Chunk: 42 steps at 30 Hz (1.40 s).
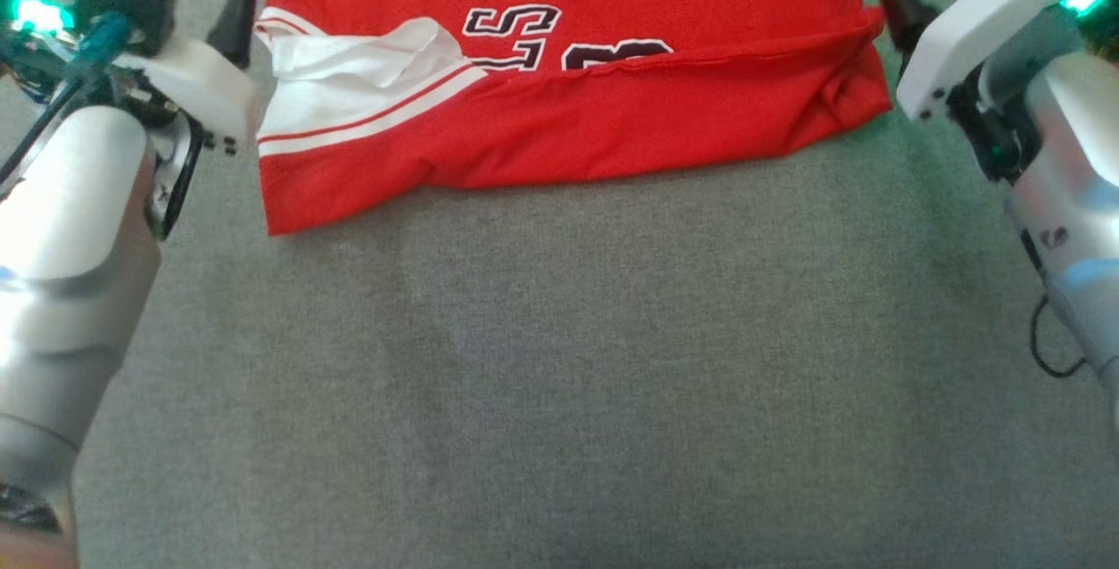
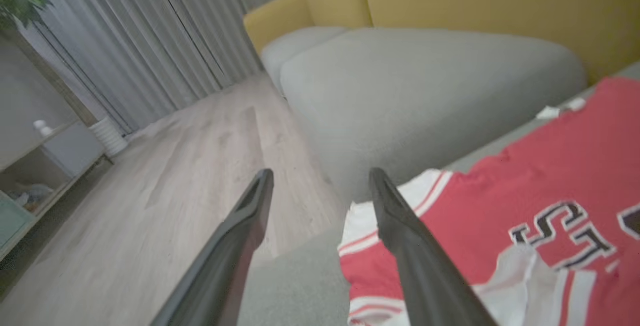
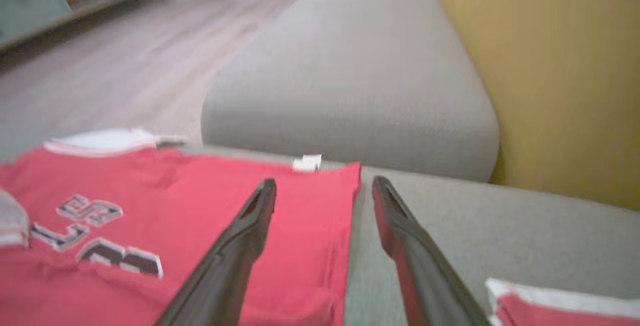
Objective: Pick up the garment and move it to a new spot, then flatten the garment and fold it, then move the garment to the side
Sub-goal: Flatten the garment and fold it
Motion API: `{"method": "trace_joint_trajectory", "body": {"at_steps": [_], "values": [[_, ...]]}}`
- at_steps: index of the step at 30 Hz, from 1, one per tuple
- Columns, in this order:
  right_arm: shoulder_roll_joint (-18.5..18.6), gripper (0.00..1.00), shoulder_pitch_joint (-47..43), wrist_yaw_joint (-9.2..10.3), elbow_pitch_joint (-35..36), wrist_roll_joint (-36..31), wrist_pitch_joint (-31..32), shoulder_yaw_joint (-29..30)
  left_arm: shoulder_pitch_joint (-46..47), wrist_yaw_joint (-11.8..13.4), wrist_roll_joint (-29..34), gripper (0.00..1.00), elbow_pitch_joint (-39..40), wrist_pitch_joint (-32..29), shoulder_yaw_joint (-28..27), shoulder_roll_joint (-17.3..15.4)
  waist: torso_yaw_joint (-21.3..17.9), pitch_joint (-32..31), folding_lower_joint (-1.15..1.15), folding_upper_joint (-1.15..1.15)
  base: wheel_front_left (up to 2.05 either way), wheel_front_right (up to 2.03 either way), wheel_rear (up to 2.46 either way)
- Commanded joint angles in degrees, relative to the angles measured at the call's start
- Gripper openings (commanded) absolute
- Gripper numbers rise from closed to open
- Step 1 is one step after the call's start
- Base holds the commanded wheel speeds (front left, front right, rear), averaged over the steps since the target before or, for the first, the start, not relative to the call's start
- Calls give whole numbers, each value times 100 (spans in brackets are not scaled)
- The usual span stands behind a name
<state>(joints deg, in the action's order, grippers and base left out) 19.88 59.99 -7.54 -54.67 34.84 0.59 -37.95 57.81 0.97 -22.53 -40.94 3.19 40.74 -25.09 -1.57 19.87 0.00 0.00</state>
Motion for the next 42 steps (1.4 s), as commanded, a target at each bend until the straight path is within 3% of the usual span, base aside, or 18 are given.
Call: {"method": "trace_joint_trajectory", "body": {"at_steps": [1, 4, 9, 12, 17, 21, 26, 34, 39, 42], "values": [[-107, 100, 88, 5, 47, -38, -419, 180, 309, 178, -80, 100, 48, 359, -365, -134, 22, -102, 0, 0, 0, 0, 0], [-372, 100, 6, 5, -94, 111, -1125, 687, 197, 406, -263, 100, 25, 902, -624, 44, 43, -278, 0, 0, 0, 0, 0], [-703, 100, -327, 5, 83, 112, -1539, 1423, -259, 759, -460, 100, 469, 1167, -1054, 314, 108, -597, 0, 0, 0, 0, 0], [-818, 100, -805, 5, 572, -352, -1554, 2080, -771, 936, -421, 100, 1103, 1177, -1339, 457, 122, -754, 0, 0, 0, 0, 0], [-1323, 100, -2182, 5, 1705, -1414, -1557, 3193, -1924, 1190, -326, 100, 1827, 1179, -1752, 806, 220, -1014, 0, 0, 0, 0, 0], [-1633, 100, -3246, 5, 2559, -2018, -1557, 3700, -2770, 1204, -204, 100, 2124, 1180, -1989, 1084, 256, -1156, 0, 0, 0, 0, 0], [-1696, 100, -4106, 5, 3253, -1913, -1558, 3746, -3633, 1136, 0, 100, 2353, 1180, -2288, 1340, 266, -1253, 0, 0, 0, 0, 0], [-1699, 100, -4573, 5, 3500, -1377, -1558, 3475, -4085, 920, 292, 100, 2371, 1180, -2747, 1587, 186, -1153, 0, 0, 0, 0, 0], [-1699, 100, -4512, 5, 3538, -1368, -1558, 3413, -3932, 759, 395, 100, 1924, 1165, -2705, 1563, 95, -993, 0, 0, 0, 0, 0], [-1699, 100, -4400, 5, 3556, -1360, -1558, 3364, -3632, 716, 365, 100, 1262, 985, -2708, 1497, -11, -767, 0, 0, 0, 0, 0]]}}
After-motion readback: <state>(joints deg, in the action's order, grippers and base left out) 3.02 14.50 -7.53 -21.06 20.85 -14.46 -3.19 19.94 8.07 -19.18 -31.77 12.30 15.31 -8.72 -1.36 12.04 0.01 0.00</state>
